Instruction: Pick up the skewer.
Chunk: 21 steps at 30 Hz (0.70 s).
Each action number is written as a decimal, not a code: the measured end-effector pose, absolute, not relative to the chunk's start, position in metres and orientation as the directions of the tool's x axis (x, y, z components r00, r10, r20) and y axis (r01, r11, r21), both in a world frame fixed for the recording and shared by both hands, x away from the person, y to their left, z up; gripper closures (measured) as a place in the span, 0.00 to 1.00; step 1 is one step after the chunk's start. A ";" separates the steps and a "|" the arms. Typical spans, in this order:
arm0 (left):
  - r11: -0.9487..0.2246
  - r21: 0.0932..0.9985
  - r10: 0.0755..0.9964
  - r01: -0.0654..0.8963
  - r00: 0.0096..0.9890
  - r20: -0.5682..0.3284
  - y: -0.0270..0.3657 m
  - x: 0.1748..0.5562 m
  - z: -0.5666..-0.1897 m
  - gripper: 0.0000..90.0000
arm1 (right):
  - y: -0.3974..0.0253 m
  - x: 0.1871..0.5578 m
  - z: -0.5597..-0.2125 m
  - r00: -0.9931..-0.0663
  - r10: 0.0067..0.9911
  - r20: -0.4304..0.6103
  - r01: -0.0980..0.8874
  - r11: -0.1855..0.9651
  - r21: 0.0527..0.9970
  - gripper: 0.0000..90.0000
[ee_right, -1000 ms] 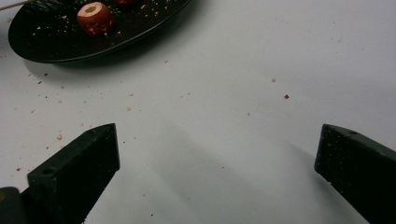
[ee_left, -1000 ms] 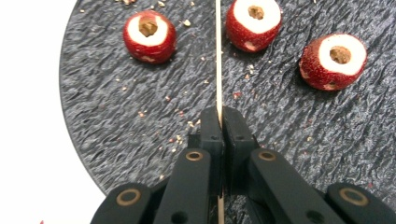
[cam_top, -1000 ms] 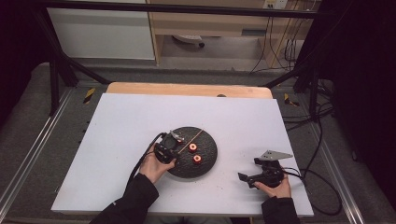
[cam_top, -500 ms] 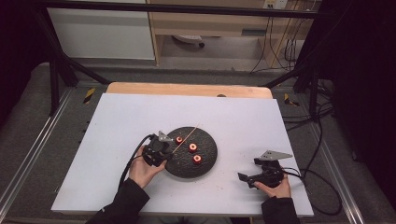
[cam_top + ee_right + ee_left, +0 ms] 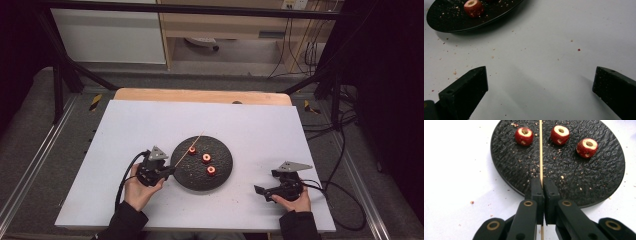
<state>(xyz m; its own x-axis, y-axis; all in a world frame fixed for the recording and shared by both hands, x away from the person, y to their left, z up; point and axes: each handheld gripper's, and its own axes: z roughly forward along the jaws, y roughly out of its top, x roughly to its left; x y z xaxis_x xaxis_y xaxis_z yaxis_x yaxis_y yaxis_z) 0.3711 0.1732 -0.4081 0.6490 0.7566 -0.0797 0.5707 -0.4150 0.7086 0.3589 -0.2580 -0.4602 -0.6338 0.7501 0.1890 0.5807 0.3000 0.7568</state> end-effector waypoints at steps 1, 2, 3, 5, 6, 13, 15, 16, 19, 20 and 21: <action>-0.406 0.716 0.755 0.568 0.650 -0.087 0.176 0.370 -0.408 0.98 | -0.258 0.359 -0.460 -0.632 0.750 0.193 0.583 0.297 0.756 0.01; -0.399 0.722 0.755 0.565 0.649 -0.091 0.178 0.368 -0.408 0.98 | -0.258 0.359 -0.460 -0.629 0.752 0.197 0.586 0.293 0.755 0.01; -0.399 0.724 0.754 0.563 0.650 -0.090 0.180 0.367 -0.408 0.98 | -0.258 0.359 -0.460 -0.630 0.751 0.199 0.586 0.291 0.756 0.01; -0.381 0.732 0.756 0.565 0.646 -0.105 0.184 0.365 -0.408 0.98 | -0.258 0.359 -0.460 -0.632 0.749 0.199 0.582 0.289 0.760 0.01; -0.379 0.733 0.753 0.565 0.648 -0.110 0.186 0.363 -0.408 0.98 | -0.257 0.359 -0.460 -0.631 0.749 0.201 0.583 0.287 0.760 0.01; -0.350 0.758 0.746 0.551 0.654 -0.130 0.200 0.355 -0.413 0.98 | -0.254 0.359 -0.459 -0.632 0.749 0.200 0.586 0.292 0.756 0.01; -0.345 0.766 0.743 0.543 0.656 -0.131 0.205 0.352 -0.414 0.98 | -0.253 0.359 -0.459 -0.631 0.750 0.201 0.586 0.290 0.756 0.01; -0.342 0.768 0.742 0.542 0.657 -0.133 0.207 0.351 -0.415 0.98 | -0.253 0.360 -0.459 -0.635 0.747 0.198 0.584 0.296 0.756 0.01; -0.333 0.783 0.738 0.525 0.662 -0.130 0.213 0.347 -0.417 0.98 | -0.251 0.360 -0.458 -0.632 0.748 0.204 0.590 0.292 0.753 0.01; -0.329 0.788 0.736 0.521 0.664 -0.132 0.214 0.346 -0.419 0.98 | -0.250 0.360 -0.458 -0.640 0.744 0.193 0.580 0.302 0.756 0.01; -0.325 0.791 0.734 0.519 0.665 -0.135 0.216 0.345 -0.420 0.98 | -0.249 0.360 -0.458 -0.638 0.745 0.197 0.583 0.299 0.755 0.01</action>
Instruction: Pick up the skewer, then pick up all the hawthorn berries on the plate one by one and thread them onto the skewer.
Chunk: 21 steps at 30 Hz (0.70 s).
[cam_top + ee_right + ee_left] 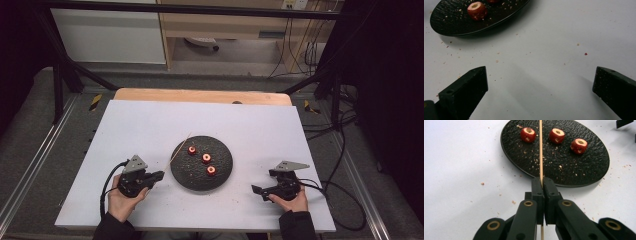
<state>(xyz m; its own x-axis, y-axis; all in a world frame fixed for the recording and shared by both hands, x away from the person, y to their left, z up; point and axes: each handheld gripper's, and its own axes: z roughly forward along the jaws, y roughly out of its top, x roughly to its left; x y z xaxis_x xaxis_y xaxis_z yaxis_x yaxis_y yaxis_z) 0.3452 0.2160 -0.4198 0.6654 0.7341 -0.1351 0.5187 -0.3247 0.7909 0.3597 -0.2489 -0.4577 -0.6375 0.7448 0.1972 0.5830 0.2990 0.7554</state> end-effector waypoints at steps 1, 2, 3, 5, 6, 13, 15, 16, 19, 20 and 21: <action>-0.321 0.792 0.734 0.519 0.665 -0.138 0.217 0.344 -0.421 0.98 | -0.248 0.360 -0.457 -0.640 0.743 0.195 0.582 0.303 0.755 0.01; -0.318 0.794 0.733 0.518 0.665 -0.141 0.219 0.343 -0.422 0.98 | -0.247 0.360 -0.457 -0.643 0.740 0.199 0.580 0.301 0.757 0.01; -0.318 0.796 0.733 0.515 0.666 -0.138 0.220 0.343 -0.423 0.98 | -0.246 0.359 -0.456 -0.640 0.740 0.204 0.585 0.298 0.754 0.01; -0.323 0.798 0.728 0.508 0.673 -0.134 0.222 0.341 -0.425 0.98 | -0.244 0.360 -0.456 -0.644 0.740 0.195 0.582 0.308 0.753 0.01; -0.322 0.800 0.725 0.507 0.675 -0.136 0.223 0.340 -0.427 0.98 | -0.243 0.360 -0.456 -0.647 0.739 0.188 0.579 0.316 0.752 0.01; -0.323 0.801 0.714 0.504 0.685 -0.143 0.232 0.333 -0.434 0.98 | -0.234 0.359 -0.452 -0.654 0.733 0.188 0.574 0.318 0.755 0.01; -0.322 0.803 0.712 0.502 0.687 -0.144 0.234 0.332 -0.435 0.98 | -0.228 0.359 -0.449 -0.657 0.730 0.187 0.573 0.322 0.754 0.01; -0.323 0.805 0.711 0.497 0.689 -0.140 0.234 0.331 -0.434 0.98 | -0.225 0.360 -0.449 -0.659 0.729 0.183 0.568 0.324 0.756 0.01; -0.320 0.815 0.704 0.483 0.697 -0.136 0.235 0.329 -0.433 0.98 | -0.216 0.360 -0.447 -0.660 0.728 0.186 0.573 0.327 0.752 0.01; -0.321 0.817 0.702 0.480 0.699 -0.135 0.235 0.328 -0.433 0.98 | -0.216 0.360 -0.447 -0.660 0.728 0.186 0.573 0.327 0.752 0.01; -0.321 0.819 0.701 0.476 0.701 -0.133 0.235 0.328 -0.432 0.98 | -0.211 0.360 -0.446 -0.669 0.723 0.172 0.565 0.344 0.749 0.01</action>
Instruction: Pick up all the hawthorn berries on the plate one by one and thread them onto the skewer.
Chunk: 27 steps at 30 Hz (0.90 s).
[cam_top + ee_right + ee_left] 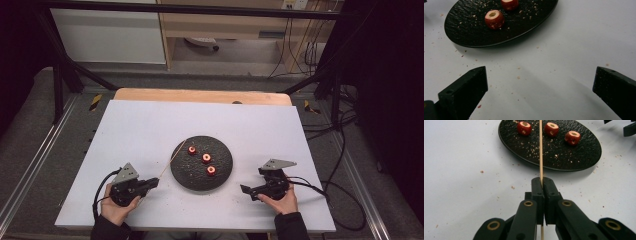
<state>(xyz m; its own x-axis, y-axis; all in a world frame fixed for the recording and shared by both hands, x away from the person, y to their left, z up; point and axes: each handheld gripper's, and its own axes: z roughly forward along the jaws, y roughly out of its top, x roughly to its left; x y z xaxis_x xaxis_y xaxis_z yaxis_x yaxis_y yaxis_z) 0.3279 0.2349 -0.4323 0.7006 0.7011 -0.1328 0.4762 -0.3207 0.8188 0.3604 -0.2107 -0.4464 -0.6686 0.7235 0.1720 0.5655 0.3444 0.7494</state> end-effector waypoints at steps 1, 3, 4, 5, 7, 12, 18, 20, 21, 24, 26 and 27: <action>-0.323 0.819 0.700 0.475 0.702 -0.131 0.235 0.327 -0.432 0.98 | -0.207 0.360 -0.446 -0.672 0.721 0.168 0.562 0.349 0.750 0.01; -0.326 0.820 0.699 0.471 0.704 -0.126 0.234 0.326 -0.433 0.98 | -0.204 0.360 -0.445 -0.676 0.718 0.163 0.559 0.356 0.749 0.01; -0.330 0.818 0.697 0.471 0.706 -0.126 0.234 0.326 -0.433 0.98 | -0.198 0.361 -0.442 -0.683 0.713 0.156 0.553 0.365 0.749 0.01; -0.330 0.817 0.697 0.472 0.706 -0.127 0.234 0.326 -0.433 0.98 | -0.196 0.360 -0.441 -0.684 0.713 0.155 0.552 0.367 0.749 0.01; -0.329 0.817 0.695 0.473 0.708 -0.130 0.234 0.326 -0.434 0.98 | -0.191 0.361 -0.438 -0.692 0.707 0.148 0.546 0.378 0.748 0.01; -0.334 0.815 0.691 0.474 0.711 -0.130 0.233 0.326 -0.435 0.98 | -0.179 0.362 -0.432 -0.696 0.707 0.129 0.543 0.399 0.738 0.01; -0.343 0.815 0.690 0.468 0.713 -0.119 0.231 0.324 -0.435 0.98 | -0.167 0.365 -0.426 -0.699 0.704 0.124 0.544 0.412 0.731 0.01; -0.343 0.816 0.690 0.466 0.714 -0.118 0.231 0.324 -0.434 0.98 | -0.163 0.367 -0.423 -0.700 0.703 0.124 0.545 0.414 0.729 0.02; -0.343 0.816 0.690 0.465 0.714 -0.117 0.231 0.324 -0.434 0.98 | -0.160 0.368 -0.422 -0.699 0.705 0.119 0.542 0.414 0.731 0.02; -0.344 0.815 0.692 0.467 0.712 -0.116 0.231 0.324 -0.435 0.98 | -0.152 0.372 -0.418 -0.706 0.699 0.110 0.536 0.426 0.729 0.02; -0.346 0.814 0.693 0.466 0.712 -0.114 0.231 0.324 -0.435 0.98 | -0.150 0.373 -0.416 -0.707 0.699 0.108 0.536 0.430 0.726 0.03; -0.345 0.814 0.693 0.467 0.712 -0.115 0.231 0.324 -0.435 0.98 | -0.144 0.377 -0.412 -0.709 0.697 0.106 0.537 0.437 0.721 0.03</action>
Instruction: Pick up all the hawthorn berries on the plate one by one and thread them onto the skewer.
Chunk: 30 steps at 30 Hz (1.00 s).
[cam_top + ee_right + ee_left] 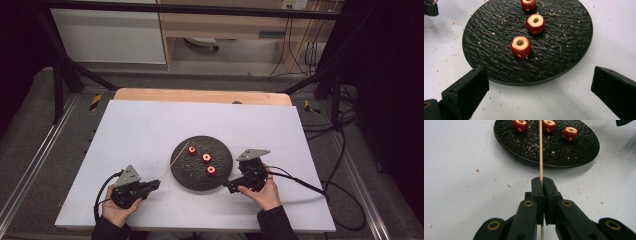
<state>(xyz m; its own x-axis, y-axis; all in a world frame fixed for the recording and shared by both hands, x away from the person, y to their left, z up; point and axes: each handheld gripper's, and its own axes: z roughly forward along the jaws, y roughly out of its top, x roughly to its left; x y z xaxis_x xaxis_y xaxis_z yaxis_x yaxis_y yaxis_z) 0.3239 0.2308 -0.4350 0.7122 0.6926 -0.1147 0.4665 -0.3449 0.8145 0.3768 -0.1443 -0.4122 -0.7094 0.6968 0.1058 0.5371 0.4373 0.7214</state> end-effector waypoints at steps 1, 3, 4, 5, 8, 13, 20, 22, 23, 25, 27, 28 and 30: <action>-0.345 0.814 0.693 0.467 0.712 -0.114 0.231 0.324 -0.435 0.98 | -0.144 0.377 -0.412 -0.709 0.697 0.106 0.537 0.437 0.721 0.03; -0.346 0.814 0.693 0.466 0.712 -0.113 0.231 0.324 -0.435 0.98 | -0.137 0.381 -0.408 -0.714 0.693 0.101 0.535 0.446 0.718 0.04; -0.346 0.814 0.693 0.467 0.712 -0.113 0.231 0.324 -0.435 0.98 | -0.135 0.382 -0.406 -0.714 0.692 0.109 0.540 0.445 0.715 0.04; -0.347 0.814 0.694 0.466 0.711 -0.112 0.231 0.324 -0.435 0.98 | -0.135 0.382 -0.406 -0.714 0.692 0.109 0.540 0.445 0.715 0.04; -0.345 0.815 0.695 0.466 0.711 -0.112 0.231 0.324 -0.435 0.98 | -0.125 0.388 -0.399 -0.722 0.685 0.099 0.539 0.466 0.702 0.06; -0.349 0.814 0.695 0.465 0.711 -0.108 0.231 0.323 -0.436 0.98 | -0.115 0.395 -0.395 -0.723 0.683 0.106 0.552 0.480 0.682 0.08; -0.350 0.815 0.696 0.462 0.710 -0.104 0.232 0.323 -0.435 0.98 | -0.096 0.407 -0.398 -0.724 0.682 0.105 0.586 0.527 0.616 0.16; -0.351 0.814 0.697 0.463 0.710 -0.103 0.231 0.323 -0.435 0.98 | -0.092 0.410 -0.399 -0.723 0.682 0.111 0.596 0.535 0.599 0.19; -0.352 0.813 0.697 0.464 0.710 -0.103 0.231 0.323 -0.435 0.98 | -0.091 0.411 -0.400 -0.724 0.681 0.108 0.596 0.539 0.596 0.21; -0.353 0.813 0.697 0.463 0.710 -0.102 0.231 0.323 -0.435 0.98 | -0.089 0.413 -0.401 -0.726 0.679 0.105 0.597 0.547 0.587 0.23; -0.352 0.813 0.698 0.465 0.709 -0.103 0.231 0.323 -0.435 0.98 | -0.085 0.415 -0.402 -0.729 0.676 0.107 0.603 0.561 0.568 0.27; -0.352 0.813 0.698 0.464 0.709 -0.103 0.231 0.323 -0.435 0.98 | -0.081 0.418 -0.403 -0.731 0.673 0.108 0.607 0.571 0.553 0.32; -0.351 0.813 0.698 0.465 0.709 -0.104 0.232 0.323 -0.435 0.98 | -0.080 0.419 -0.403 -0.731 0.673 0.112 0.611 0.573 0.547 0.34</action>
